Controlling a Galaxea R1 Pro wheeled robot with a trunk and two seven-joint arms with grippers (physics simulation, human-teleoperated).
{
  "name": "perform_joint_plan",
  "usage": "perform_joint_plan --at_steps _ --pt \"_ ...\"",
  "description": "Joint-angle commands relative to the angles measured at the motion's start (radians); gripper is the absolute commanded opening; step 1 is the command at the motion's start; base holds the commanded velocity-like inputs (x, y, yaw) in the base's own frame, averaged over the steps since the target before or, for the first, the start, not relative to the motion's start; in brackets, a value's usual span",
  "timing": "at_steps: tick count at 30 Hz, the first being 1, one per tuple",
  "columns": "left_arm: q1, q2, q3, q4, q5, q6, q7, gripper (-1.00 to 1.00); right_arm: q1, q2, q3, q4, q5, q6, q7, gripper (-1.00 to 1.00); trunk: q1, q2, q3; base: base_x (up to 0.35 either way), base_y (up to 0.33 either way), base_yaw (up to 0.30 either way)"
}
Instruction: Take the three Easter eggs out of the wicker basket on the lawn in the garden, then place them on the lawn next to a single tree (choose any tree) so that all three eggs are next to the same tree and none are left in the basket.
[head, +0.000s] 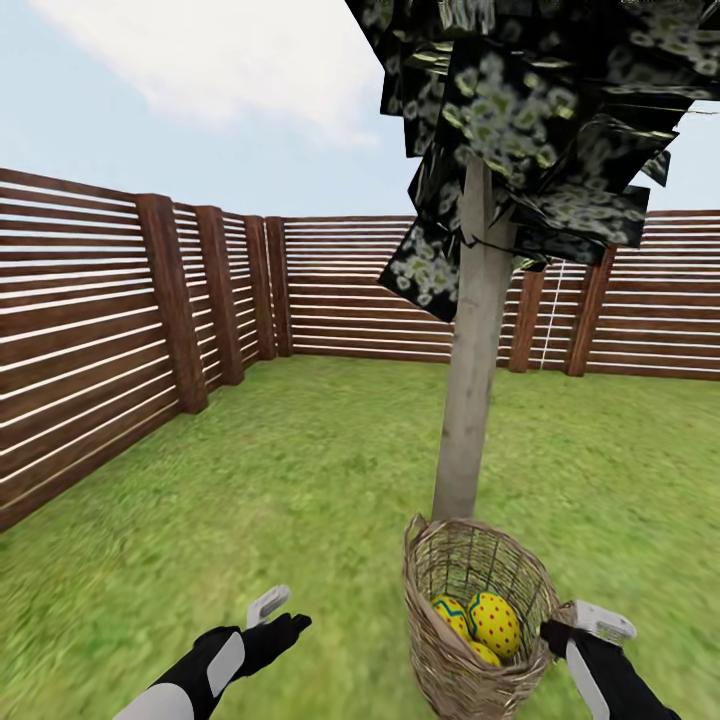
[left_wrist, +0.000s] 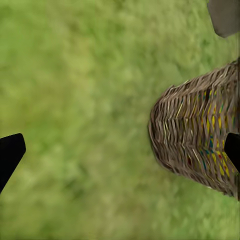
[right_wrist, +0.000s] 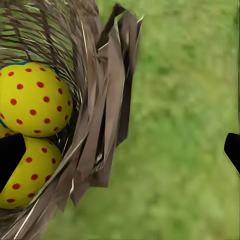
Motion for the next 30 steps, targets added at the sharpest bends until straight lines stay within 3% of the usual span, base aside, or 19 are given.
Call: perform_joint_plan --at_steps 1,30 --pt "0.000 0.000 0.002 -0.002 0.010 0.008 0.000 1.00 -0.001 0.000 0.003 0.008 -0.009 -0.019 -0.006 1.00 -0.004 0.007 0.002 0.000 0.000 0.000" --pt "0.000 -0.002 0.001 0.004 0.009 0.007 0.000 1.00 -0.001 0.000 0.011 0.017 -0.007 -0.040 -0.007 1.00 -0.115 0.210 0.093 0.000 0.000 0.000"
